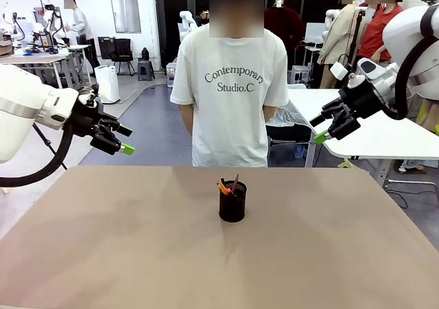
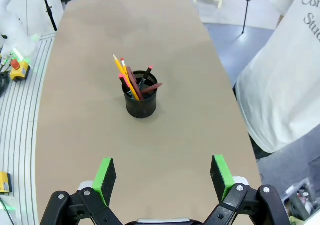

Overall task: Place the pens into the pen holder.
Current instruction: Pick up a writing instrument from the table and place it into the Pen holder.

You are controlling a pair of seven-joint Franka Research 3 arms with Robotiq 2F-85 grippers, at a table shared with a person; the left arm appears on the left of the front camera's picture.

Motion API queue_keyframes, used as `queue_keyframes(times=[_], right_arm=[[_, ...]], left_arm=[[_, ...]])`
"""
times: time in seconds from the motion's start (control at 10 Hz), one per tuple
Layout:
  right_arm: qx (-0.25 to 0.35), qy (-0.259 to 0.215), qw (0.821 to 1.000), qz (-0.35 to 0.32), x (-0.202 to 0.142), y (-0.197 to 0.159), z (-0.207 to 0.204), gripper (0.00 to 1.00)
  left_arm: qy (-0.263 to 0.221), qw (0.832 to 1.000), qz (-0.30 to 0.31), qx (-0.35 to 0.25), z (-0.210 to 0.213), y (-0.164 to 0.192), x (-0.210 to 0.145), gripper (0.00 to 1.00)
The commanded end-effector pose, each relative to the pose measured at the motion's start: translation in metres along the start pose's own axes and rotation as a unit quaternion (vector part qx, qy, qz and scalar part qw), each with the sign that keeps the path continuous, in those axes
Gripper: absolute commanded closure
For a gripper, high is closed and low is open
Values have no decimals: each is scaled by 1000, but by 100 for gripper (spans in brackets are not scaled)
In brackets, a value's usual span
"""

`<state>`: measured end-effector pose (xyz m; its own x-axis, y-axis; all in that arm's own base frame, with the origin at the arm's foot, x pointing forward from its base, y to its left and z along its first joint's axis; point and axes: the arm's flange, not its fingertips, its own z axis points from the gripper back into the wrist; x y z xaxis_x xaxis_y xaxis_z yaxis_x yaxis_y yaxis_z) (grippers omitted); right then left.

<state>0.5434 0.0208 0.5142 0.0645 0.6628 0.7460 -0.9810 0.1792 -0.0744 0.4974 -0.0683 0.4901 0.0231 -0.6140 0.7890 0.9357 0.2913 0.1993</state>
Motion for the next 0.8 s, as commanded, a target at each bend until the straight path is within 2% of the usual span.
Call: queue_keyframes(times=[0.0,0.1,0.7], right_arm=[[-10,-16,1000,12,-3,-2,0,0],[0,0,1000,0,0,0,0,0],[0,0,1000,0,0,0,0,0]], left_arm=[[-2,1000,0,-5,4,1,0,0],[-2,1000,0,-5,4,1,0,0],[-2,1000,0,-5,4,1,0,0]])
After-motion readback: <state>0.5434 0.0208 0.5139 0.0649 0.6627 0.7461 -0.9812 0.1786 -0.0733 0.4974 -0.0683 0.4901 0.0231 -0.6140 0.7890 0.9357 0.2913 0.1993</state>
